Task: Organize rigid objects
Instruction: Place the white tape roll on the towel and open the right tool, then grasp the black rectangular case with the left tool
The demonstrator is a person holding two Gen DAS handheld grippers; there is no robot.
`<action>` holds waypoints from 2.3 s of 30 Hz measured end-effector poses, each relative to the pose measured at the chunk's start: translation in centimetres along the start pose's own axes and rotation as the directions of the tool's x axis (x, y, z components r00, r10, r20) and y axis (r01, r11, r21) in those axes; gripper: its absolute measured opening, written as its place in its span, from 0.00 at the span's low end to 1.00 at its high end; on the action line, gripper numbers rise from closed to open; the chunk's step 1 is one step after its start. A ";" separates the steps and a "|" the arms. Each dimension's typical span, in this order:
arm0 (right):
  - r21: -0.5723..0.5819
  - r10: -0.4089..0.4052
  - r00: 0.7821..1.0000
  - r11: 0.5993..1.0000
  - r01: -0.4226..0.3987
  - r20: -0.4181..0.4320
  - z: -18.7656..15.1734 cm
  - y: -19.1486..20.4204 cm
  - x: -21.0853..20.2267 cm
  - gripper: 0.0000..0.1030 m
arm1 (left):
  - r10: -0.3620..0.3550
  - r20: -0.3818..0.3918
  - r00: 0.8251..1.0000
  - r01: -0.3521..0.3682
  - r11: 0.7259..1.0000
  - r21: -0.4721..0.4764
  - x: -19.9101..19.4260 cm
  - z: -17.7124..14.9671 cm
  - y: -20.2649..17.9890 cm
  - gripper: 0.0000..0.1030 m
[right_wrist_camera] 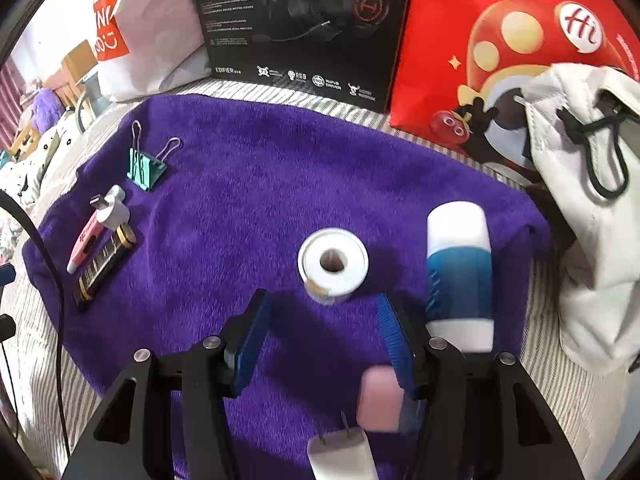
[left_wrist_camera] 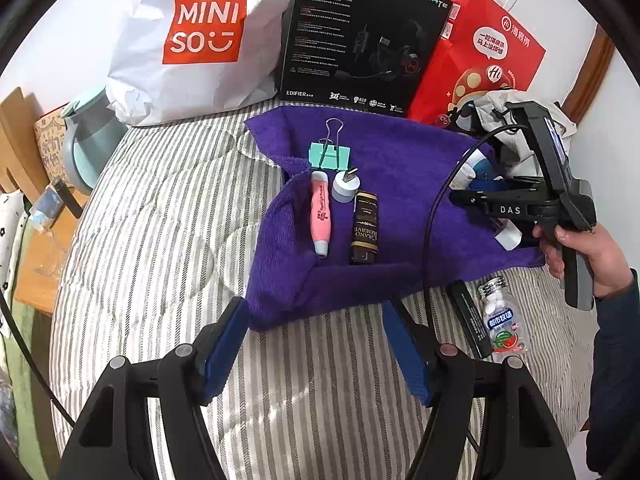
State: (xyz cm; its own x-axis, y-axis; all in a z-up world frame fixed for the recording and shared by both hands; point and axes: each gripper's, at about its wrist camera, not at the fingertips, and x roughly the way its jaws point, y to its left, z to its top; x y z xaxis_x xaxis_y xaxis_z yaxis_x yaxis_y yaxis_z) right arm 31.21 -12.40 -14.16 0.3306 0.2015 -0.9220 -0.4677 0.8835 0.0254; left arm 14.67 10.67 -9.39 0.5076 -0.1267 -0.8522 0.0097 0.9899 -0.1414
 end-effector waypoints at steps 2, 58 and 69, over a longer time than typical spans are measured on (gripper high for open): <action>0.005 -0.010 1.000 1.000 0.010 -0.006 -0.4 0.0 -0.6 0.54 | 0.001 0.006 1.000 -0.001 1.000 0.001 -0.3 -0.2 -0.2 0.66; 0.252 -0.147 0.977 0.962 0.105 0.154 -22.0 -2.2 -8.3 1.00 | 0.162 0.001 0.987 -0.162 0.985 0.054 7.0 -3.6 -13.5 0.98; 0.252 -0.147 0.977 0.962 0.105 0.154 -22.0 -2.2 -8.3 1.00 | 0.097 0.019 0.995 -0.099 0.989 0.114 5.8 -4.2 -14.4 0.40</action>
State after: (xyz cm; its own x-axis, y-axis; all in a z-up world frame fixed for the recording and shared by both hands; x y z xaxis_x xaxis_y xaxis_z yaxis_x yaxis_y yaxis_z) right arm 11.45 -25.28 -15.02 0.5179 0.1320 -0.8452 -0.2086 0.9777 0.0248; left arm 13.86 -4.61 -14.45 0.5226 -0.0287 -0.8521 0.0580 0.9983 0.0019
